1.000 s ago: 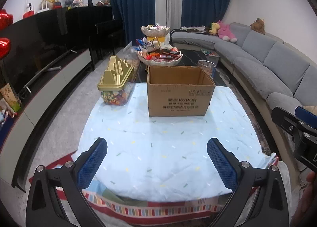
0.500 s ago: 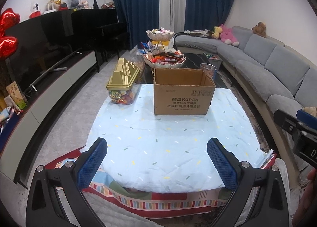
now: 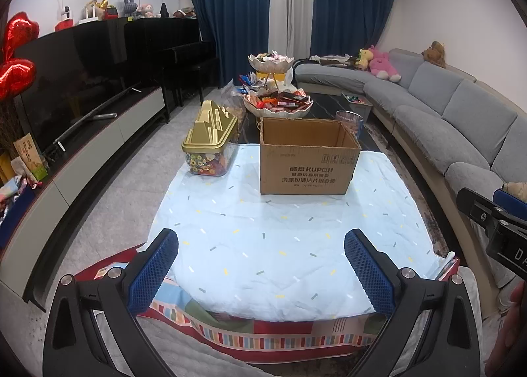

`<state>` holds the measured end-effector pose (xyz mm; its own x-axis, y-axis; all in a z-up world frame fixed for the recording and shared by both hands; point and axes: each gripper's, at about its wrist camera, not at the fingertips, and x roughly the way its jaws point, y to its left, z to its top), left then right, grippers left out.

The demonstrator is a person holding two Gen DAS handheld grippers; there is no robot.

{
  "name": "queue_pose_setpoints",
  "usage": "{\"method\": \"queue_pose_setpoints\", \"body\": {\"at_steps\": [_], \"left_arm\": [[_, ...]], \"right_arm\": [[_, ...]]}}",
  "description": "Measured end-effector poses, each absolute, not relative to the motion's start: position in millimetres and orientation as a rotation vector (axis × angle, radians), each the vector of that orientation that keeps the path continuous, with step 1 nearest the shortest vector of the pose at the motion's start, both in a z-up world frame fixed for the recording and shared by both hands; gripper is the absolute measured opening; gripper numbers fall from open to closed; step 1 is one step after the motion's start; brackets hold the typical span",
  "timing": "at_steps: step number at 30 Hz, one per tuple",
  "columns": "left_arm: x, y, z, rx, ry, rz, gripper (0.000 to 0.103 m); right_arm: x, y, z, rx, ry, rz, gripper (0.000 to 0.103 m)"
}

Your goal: Organize snacks

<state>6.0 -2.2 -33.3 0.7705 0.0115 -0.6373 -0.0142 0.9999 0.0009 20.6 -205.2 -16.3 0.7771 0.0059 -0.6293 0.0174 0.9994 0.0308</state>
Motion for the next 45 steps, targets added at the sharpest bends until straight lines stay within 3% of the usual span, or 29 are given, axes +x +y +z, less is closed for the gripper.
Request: {"method": "queue_pose_setpoints", "body": {"at_steps": [45], "left_arm": [[4.7,-7.3,-33.4,-0.008,0.695,-0.001,0.103]], "right_arm": [[22.0,-200.2,-17.0,0.042,0.683,-0.006,0.086]]}}
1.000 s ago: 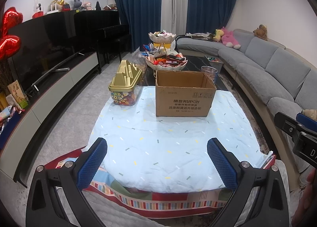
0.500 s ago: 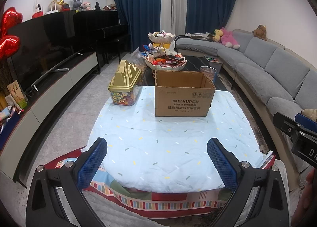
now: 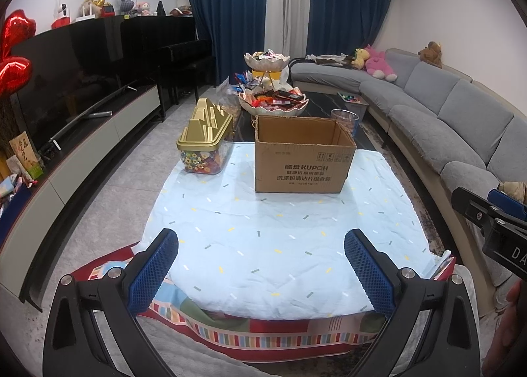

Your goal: Organize snacks

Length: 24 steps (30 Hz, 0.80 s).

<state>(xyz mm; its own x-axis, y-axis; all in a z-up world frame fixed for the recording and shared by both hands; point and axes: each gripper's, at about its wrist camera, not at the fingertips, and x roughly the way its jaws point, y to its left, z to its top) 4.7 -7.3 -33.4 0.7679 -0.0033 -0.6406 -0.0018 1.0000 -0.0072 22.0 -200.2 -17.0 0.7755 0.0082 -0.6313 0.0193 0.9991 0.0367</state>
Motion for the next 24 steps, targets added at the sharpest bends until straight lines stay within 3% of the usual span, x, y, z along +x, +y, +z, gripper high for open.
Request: {"method": "queue_pose_setpoints", "body": {"at_steps": [24], "left_arm": [[4.1,-9.2,-32.0,-0.005,0.691,-0.009,0.103]], "right_arm": [[22.9,-199.4,-18.4,0.045,0.683,-0.005,0.086]]}}
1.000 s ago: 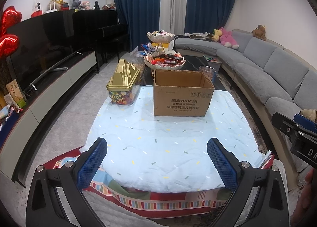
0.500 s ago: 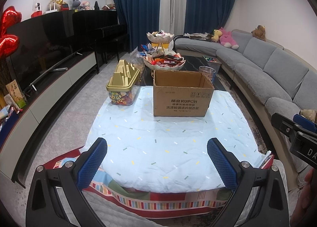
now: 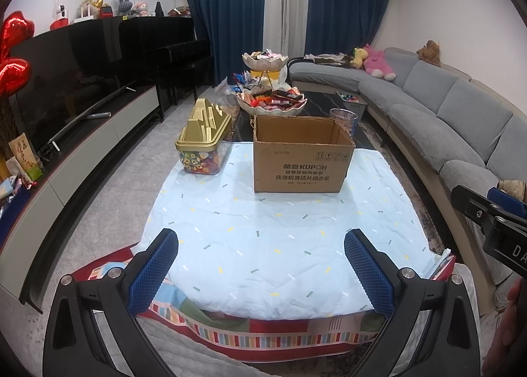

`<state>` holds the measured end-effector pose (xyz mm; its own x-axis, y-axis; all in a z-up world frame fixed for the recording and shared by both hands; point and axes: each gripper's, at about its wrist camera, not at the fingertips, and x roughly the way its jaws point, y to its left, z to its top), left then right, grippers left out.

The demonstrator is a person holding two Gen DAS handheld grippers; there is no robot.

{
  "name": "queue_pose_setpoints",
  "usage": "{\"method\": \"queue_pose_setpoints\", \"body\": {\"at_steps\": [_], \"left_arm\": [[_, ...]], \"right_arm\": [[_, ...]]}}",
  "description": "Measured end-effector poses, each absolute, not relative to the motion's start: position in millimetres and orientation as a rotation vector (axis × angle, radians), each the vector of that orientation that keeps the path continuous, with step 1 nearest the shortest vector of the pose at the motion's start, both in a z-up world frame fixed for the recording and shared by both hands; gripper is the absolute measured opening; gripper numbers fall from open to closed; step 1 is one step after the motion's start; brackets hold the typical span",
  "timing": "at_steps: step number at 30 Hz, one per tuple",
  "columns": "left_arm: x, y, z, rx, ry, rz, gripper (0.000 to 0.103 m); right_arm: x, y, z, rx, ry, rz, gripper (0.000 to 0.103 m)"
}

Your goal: Organize snacks

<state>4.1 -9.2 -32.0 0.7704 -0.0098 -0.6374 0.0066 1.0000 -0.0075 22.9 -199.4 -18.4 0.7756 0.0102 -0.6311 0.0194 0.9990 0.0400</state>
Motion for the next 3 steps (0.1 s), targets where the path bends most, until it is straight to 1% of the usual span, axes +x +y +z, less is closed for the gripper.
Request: {"method": "queue_pose_setpoints", "body": {"at_steps": [3], "left_arm": [[3.8,-11.5,-31.9,0.001,0.687,-0.014,0.103]], "right_arm": [[22.8,-199.6,-18.5,0.045,0.684,-0.005,0.086]]}}
